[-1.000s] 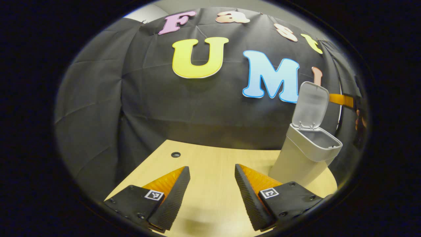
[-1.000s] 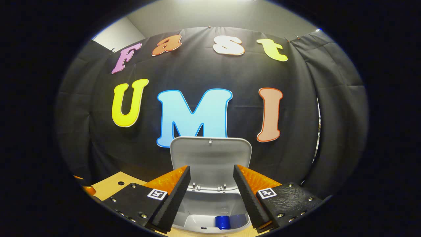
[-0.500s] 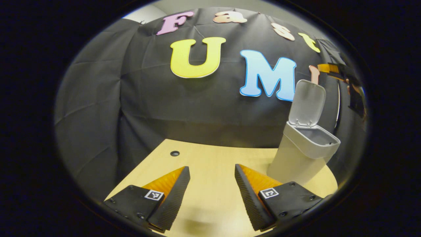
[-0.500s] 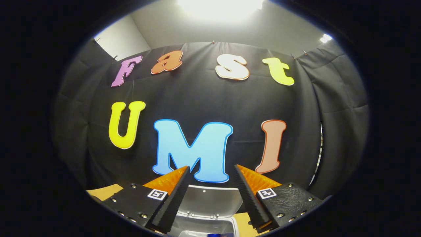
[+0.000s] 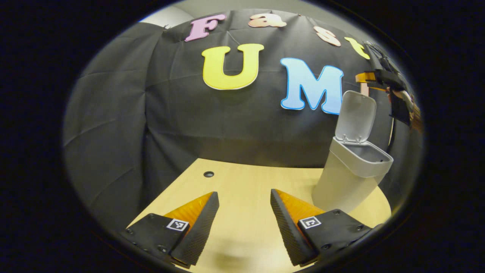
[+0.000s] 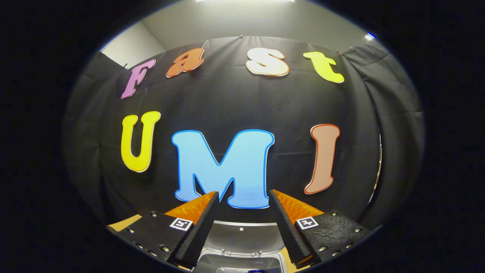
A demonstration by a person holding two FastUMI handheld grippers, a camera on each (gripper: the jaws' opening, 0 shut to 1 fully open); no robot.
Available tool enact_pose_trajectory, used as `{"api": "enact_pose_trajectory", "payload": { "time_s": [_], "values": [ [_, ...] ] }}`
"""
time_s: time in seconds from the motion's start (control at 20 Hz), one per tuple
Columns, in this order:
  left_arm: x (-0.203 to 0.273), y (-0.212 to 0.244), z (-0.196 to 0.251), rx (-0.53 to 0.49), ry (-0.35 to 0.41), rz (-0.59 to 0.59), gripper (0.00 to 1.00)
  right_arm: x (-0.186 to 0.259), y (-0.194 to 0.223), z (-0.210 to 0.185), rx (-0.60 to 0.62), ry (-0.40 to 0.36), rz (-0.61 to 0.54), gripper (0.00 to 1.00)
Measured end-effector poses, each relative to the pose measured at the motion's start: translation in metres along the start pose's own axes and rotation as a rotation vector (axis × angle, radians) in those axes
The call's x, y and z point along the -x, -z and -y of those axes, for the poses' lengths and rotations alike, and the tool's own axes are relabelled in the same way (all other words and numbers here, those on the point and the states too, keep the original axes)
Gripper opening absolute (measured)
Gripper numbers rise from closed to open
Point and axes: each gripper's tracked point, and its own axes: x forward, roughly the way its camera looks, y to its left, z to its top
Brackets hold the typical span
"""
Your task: Press the lid of the desktop garbage bin to open it, pick up the crumpled paper on the desktop and throw it into the bin, then pick up the pop can on the desktop and drop it into the bin, and finally close the garbage bin lid.
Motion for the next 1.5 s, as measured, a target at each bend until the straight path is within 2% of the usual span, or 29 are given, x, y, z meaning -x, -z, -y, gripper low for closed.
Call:
{"api": "enact_pose_trajectory", "payload": {
  "time_s": [0.25, 0.45, 0.55, 0.95, 1.05, 1.1, 1.3, 1.5],
  "values": [
    [0.007, 0.005, -0.017, 0.006, -0.038, -0.009, 0.90, -0.019, 0.032, 0.001, -0.012, 0.007, -0.077, 0.84],
    [0.006, 0.004, -0.017, 0.001, -0.044, -0.010, 0.88, -0.016, 0.032, 0.001, -0.052, 0.001, -0.073, 0.85],
    [0.003, 0.005, -0.011, -0.005, -0.031, -0.014, 0.90, -0.006, 0.036, 0.000, -0.042, -0.004, -0.077, 0.85],
    [-0.009, 0.005, 0.019, -0.049, 0.039, -0.020, 0.90, 0.035, 0.051, -0.004, -0.046, -0.012, -0.142, 0.85],
    [-0.011, 0.003, 0.026, -0.056, 0.057, -0.018, 0.93, 0.054, 0.065, -0.006, -0.053, -0.017, -0.181, 0.85],
    [-0.013, 0.003, 0.027, -0.058, 0.060, -0.018, 0.90, 0.060, 0.073, -0.006, -0.054, -0.018, -0.199, 0.85],
    [-0.016, 0.004, 0.030, -0.060, 0.076, -0.022, 0.93, 0.083, 0.127, -0.010, -0.051, -0.016, -0.298, 0.85],
    [-0.016, 0.006, 0.030, -0.068, 0.082, -0.029, 0.87, 0.097, 0.165, -0.012, -0.061, -0.014, -0.371, 0.85]
  ]
}}
